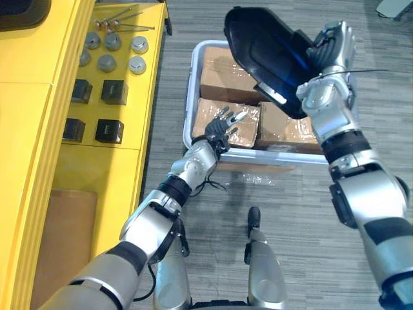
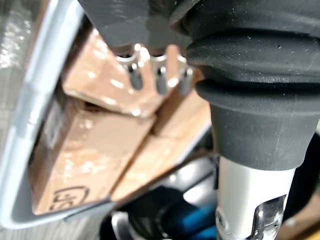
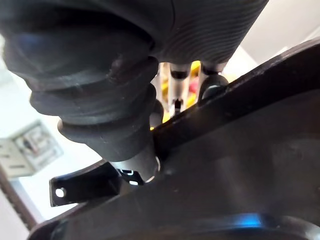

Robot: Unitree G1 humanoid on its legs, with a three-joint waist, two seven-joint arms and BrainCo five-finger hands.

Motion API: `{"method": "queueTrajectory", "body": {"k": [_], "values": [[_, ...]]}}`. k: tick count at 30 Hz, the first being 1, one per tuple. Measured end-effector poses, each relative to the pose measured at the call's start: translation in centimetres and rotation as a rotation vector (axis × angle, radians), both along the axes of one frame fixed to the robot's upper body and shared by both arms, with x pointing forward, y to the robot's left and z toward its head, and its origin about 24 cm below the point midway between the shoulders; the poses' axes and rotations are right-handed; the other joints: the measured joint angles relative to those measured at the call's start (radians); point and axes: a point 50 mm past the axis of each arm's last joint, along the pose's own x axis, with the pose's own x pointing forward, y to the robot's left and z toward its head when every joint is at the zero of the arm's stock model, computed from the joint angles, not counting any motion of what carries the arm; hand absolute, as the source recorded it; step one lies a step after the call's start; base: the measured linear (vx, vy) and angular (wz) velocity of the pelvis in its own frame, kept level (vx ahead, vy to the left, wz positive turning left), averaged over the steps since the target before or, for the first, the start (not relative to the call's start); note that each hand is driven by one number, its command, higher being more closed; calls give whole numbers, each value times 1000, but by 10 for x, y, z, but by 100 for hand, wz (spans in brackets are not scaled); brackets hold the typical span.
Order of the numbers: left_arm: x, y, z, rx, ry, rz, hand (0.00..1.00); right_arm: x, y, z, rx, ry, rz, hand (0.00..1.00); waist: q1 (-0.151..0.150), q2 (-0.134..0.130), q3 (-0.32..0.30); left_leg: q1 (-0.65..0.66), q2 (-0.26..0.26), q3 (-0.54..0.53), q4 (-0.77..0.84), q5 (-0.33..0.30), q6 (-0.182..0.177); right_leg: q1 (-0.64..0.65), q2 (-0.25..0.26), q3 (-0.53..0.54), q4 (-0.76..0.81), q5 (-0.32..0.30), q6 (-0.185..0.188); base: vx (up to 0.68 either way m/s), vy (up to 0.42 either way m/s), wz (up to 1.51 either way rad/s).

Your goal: Walk over and take plastic housings, then place them on the shelf

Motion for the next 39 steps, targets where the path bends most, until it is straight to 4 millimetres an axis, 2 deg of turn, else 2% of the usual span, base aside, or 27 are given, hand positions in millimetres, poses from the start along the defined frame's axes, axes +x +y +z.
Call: {"method": "queueTrajectory", "body": {"k": [5, 10, 17, 21, 24, 25, 29, 33, 37, 39], "values": [[2, 3, 0, 13, 16, 46, 0, -1, 12, 2, -37, -25, 51, 100, -23, 0, 0, 3, 7, 15, 4, -9, -2, 1, 3, 9, -13, 10, 4, -6, 17, -9], [3, 0, 2, 15, 31, 64, 0, -4, 28, 8, -68, -80, 130, 100, -28, 0, 0, 4, 11, 26, 9, -17, -1, 2, 6, 25, -29, 21, 7, 1, 15, -7], [1, -7, 3, -5, 28, 67, 0, -11, 62, 2, -88, -125, 275, 100, -28, 0, 0, 10, 17, 26, 10, -19, -4, 9, 12, 27, -30, 20, 7, 0, 0, 0], [3, -2, 7, -62, -11, 117, 0, -18, 90, -11, -86, -129, 389, 100, -28, -7, 3, 41, 28, 33, 4, -25, -10, 35, 22, 29, -43, 17, 2, -9, -5, -7], [3, 0, 8, -130, -31, 141, 0, -25, 102, -12, -66, -149, 444, 100, -33, -8, 3, 42, 29, 35, -1, -25, -11, 35, 24, 28, -46, 13, -4, -3, -4, -2], [2, 1, 7, -151, -36, 152, 100, -26, 104, -13, -53, -151, 458, 100, -37, -9, 3, 43, 29, 35, -3, -25, -11, 35, 24, 28, -45, 15, -1, 0, 0, 0], [1, 11, 3, -271, -80, 196, 100, -31, 111, -19, 33, -148, 506, 100, -51, -17, 7, 58, 29, 45, -19, -24, -11, 37, 24, 30, -45, 17, 1, 28, 1, -5], [-1, 25, 11, -410, -156, 284, 100, -36, 110, -29, 96, -146, 527, 100, -63, -35, 11, 77, 31, 50, -32, -23, -13, 46, 27, 30, -45, 17, 1, 13, -3, -4], [-2, 36, 11, -482, -198, 339, 100, -46, 116, -34, 134, -171, 579, 100, -76, -55, 11, 93, 31, 55, -38, -23, -14, 58, 28, 30, -45, 13, -4, -2, 0, -1], [-3, 40, 9, -505, -214, 362, 100, -50, 119, -37, 143, -178, 601, 100, -77, -56, 11, 97, 31, 57, -42, -21, -16, 58, 28, 31, -45, 13, -4, 0, 0, 0]]}}
